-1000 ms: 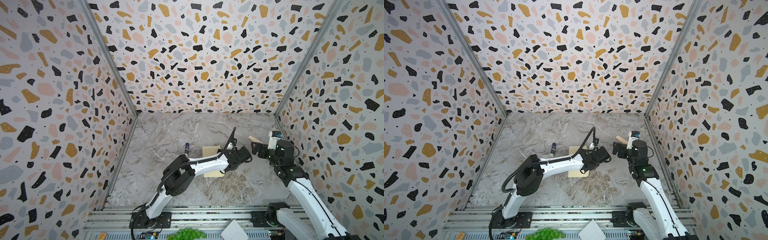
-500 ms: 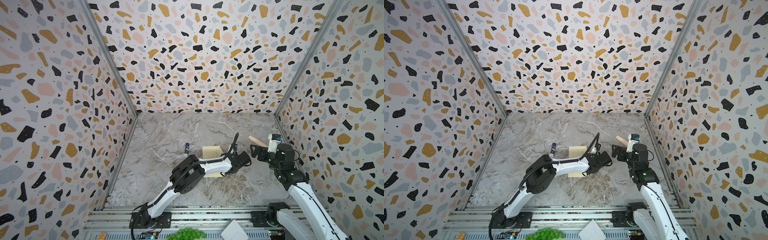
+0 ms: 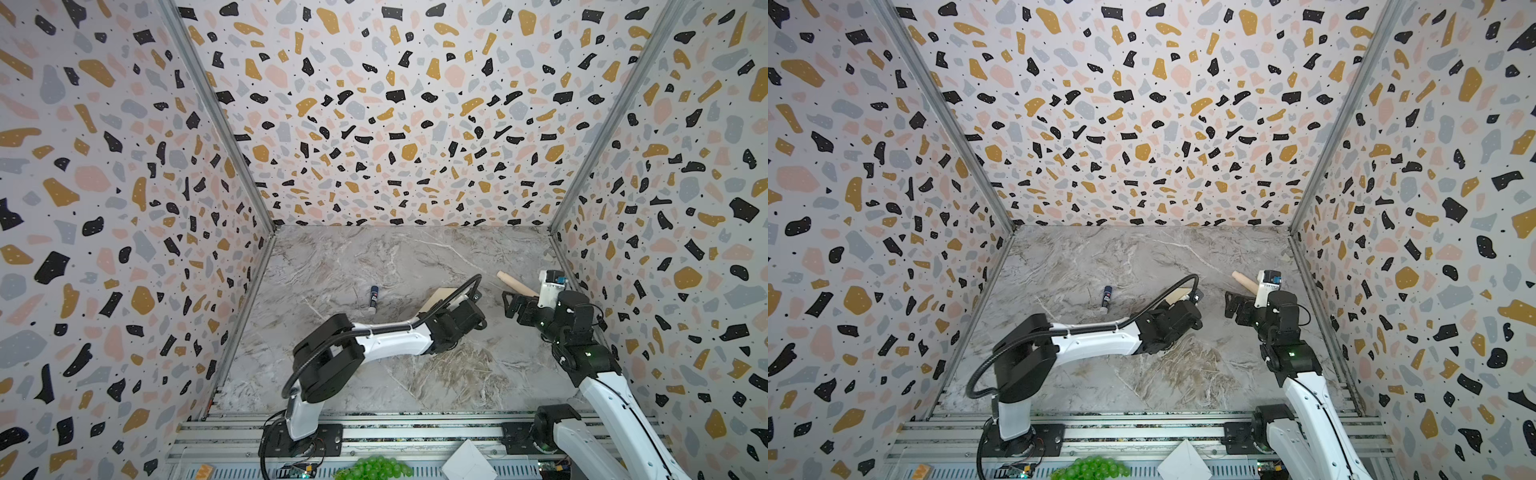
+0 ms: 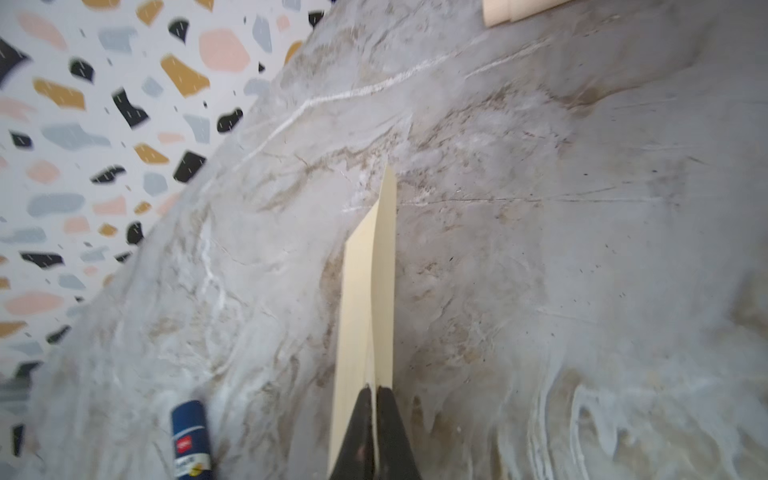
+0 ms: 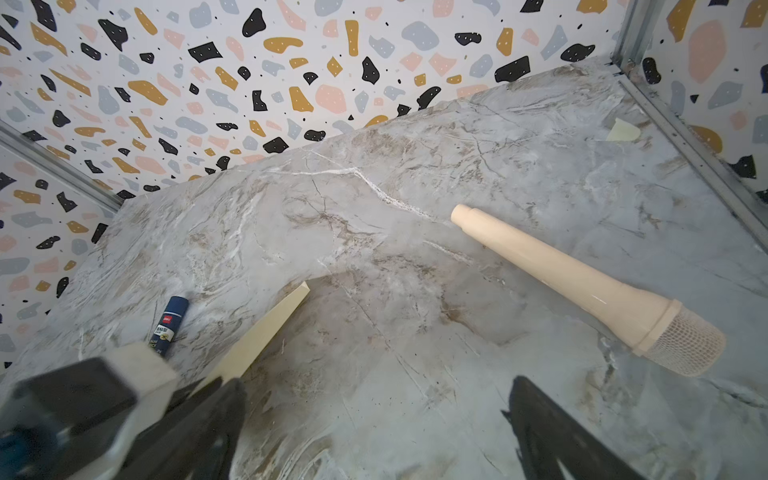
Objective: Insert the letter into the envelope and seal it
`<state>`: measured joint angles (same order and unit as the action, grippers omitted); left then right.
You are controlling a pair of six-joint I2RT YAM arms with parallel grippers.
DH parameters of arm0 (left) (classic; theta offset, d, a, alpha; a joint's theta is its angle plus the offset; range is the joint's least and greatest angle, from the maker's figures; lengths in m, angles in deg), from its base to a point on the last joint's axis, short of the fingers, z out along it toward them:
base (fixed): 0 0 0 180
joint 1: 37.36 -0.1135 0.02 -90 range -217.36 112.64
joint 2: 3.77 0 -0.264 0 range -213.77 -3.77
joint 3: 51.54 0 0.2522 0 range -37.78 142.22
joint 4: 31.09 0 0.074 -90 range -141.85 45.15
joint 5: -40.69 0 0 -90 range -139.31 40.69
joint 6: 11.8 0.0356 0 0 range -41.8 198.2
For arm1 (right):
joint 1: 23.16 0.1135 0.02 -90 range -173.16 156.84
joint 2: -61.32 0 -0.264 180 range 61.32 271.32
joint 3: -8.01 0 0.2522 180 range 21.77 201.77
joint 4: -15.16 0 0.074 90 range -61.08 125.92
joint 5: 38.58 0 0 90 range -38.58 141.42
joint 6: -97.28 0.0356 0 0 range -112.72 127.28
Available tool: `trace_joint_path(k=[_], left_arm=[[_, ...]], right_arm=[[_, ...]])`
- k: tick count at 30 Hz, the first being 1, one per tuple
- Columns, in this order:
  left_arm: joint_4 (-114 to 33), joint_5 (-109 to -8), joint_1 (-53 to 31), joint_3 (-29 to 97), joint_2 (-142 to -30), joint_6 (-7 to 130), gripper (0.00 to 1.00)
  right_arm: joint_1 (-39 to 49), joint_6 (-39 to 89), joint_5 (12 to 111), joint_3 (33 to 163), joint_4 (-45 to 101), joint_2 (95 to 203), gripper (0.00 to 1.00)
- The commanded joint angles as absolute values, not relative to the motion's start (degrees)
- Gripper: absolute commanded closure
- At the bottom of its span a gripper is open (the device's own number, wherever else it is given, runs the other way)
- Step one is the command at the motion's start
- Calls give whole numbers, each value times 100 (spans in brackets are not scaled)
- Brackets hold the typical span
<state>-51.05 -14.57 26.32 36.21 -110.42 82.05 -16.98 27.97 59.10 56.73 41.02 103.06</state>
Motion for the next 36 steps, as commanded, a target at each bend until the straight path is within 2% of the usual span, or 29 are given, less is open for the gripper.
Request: trace_joint_path(k=[1,7,12,16,27,36], left_arm=[[-4012,-2081,2627,2848,-10369,10551,100],[-1478,-3007,2556,687,-9218,12482,100],[-1413,-3635,2497,197,-9172,13209,100],[-662,-3894,2487,-281,-9320,13459,100],[-420,-4536,2390,-331,-9761,13917,100],[-287,-4822,2364,-404,-9897,13527,100]], right_arm=[[-1731,2725,5903,5759,4142,10098,1],[-1745,2781,6076,5675,4035,10052,1],[-1742,2794,6200,5619,4005,10094,1],[-1748,2810,6253,5578,4008,10133,1],[-1741,2794,6301,5482,4036,10210,1],[-1745,2757,6348,5444,4066,10313,1]])
